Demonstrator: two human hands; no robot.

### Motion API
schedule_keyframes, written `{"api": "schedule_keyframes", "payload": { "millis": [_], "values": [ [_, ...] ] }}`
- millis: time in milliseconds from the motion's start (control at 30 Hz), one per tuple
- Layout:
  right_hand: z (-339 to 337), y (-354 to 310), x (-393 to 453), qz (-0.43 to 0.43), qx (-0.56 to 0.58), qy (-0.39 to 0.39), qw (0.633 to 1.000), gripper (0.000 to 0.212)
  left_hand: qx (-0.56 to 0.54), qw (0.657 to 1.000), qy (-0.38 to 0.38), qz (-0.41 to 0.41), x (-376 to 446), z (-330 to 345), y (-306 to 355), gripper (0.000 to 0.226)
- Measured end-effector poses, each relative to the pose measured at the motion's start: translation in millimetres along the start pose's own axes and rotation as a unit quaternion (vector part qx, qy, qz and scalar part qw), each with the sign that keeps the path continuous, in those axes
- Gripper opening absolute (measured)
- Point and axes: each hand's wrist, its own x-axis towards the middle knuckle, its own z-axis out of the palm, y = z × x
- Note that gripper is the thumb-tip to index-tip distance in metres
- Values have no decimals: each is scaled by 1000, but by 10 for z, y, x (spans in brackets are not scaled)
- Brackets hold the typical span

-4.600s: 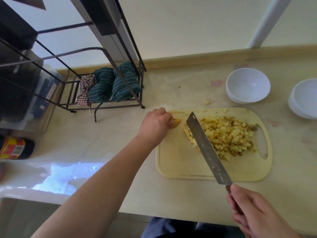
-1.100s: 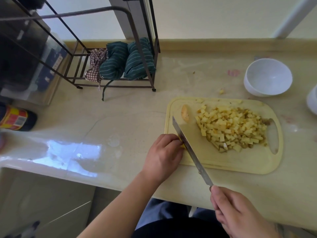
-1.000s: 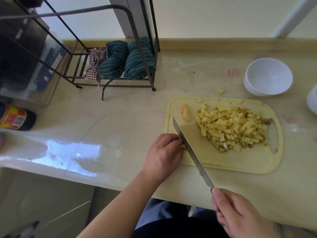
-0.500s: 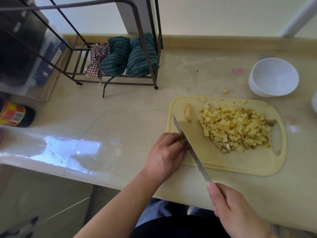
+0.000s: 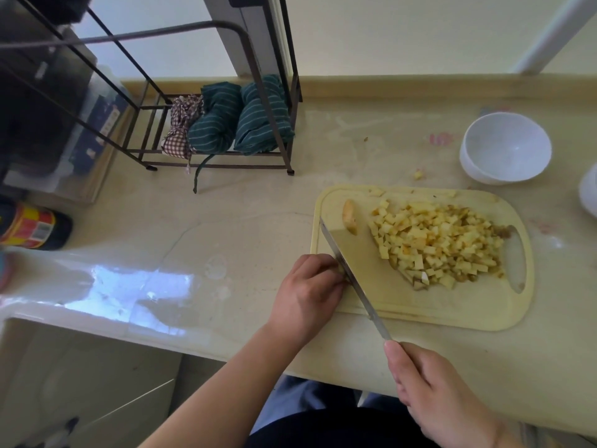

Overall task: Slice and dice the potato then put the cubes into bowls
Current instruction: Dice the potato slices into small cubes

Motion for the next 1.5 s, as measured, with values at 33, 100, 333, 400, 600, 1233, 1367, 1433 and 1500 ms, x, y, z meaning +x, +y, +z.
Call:
{"api": "schedule_keyframes", "payload": {
  "millis": [33,100,333,400,600,1233,1367,1433,1500],
  "values": [
    [-1,6,0,0,4,2,1000,76,-6,1000,0,-1,9,-17,0,10],
    [0,-1,-7,2,11,5,1000,77,-25,1000,9,-1,27,-98,25,13],
    [-13,-88,-26,4,12,-15,1000,59,23,968,-128,214,676,-900,332,40],
    [-25,-110,-28,1,8,-17,1000,60,125,907,-320,243,1003,-963,455,52],
    [-55,-153,-54,8,-2,-1,1000,68,298,743,-570,186,1397,-732,686,69],
    [-389,-70,-275,58,102,-89,989,46,44,967,-194,158,1546,-1243,464,46],
    [-381,-144,-218,77,163,-123,976,49,20,986,167,15,814,-1004,302,11],
    [-339,-173,-188,84,170,-129,973,50,35,995,89,-7,351,-681,226,12],
    [-275,-200,-157,88,173,-126,973,50,51,998,31,-23,39,-438,192,11]
  ]
}}
